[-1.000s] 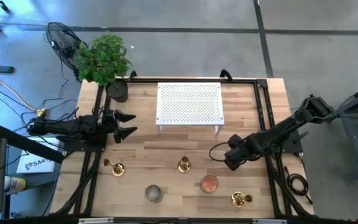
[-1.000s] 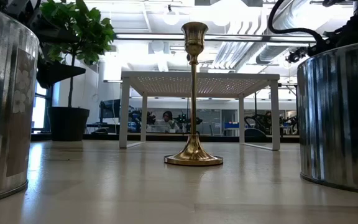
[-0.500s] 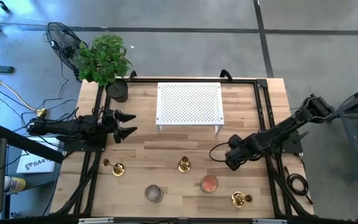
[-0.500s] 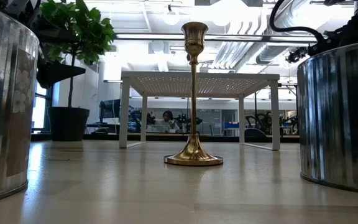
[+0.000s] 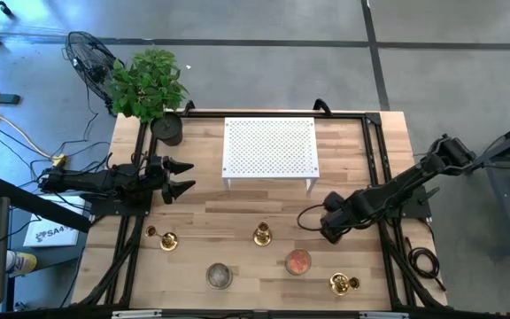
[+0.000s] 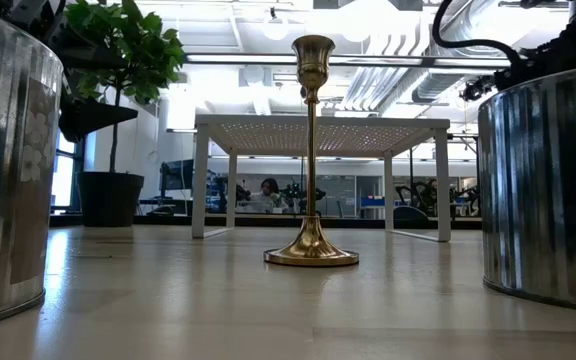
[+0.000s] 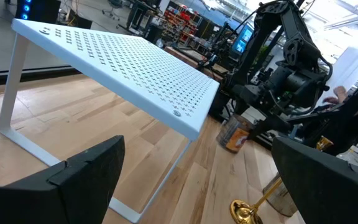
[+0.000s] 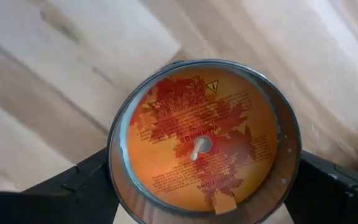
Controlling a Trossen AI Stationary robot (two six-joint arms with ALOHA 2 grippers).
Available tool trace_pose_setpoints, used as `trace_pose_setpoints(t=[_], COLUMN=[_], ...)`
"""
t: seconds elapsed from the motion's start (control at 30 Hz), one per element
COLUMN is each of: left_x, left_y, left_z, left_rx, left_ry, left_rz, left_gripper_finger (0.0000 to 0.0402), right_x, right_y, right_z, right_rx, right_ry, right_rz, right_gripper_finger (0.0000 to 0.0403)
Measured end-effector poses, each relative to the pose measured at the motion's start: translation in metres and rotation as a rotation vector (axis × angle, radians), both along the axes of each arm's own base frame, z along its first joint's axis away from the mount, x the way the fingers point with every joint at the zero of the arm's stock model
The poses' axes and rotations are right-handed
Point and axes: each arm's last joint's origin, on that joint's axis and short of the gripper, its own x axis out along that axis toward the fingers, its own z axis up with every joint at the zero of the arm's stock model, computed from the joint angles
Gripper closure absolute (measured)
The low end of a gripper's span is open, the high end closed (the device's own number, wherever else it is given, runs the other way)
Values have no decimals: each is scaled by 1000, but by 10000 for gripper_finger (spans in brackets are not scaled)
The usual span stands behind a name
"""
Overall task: Pick & Place candle stick holders
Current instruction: Put the top right orange scented candle on the shelf
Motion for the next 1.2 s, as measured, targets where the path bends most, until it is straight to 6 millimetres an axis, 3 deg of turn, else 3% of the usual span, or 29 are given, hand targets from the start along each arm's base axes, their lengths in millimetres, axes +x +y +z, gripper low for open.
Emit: trace_pose_setpoints(t=[0.4, 1.2], left_x=[0, 0], left_y=[0, 0], left_z=[0, 0], left_rx=[0, 0], left_ry=[0, -4], left_rz=[0, 1], left_gripper_finger=[2, 2], right_x=[-1, 2], right_y=[2, 7], right_z=[4, 9], right_rx=[80, 112], right_ry=[-4, -28], right_rz=[-66, 40], right_gripper_finger=[59, 63])
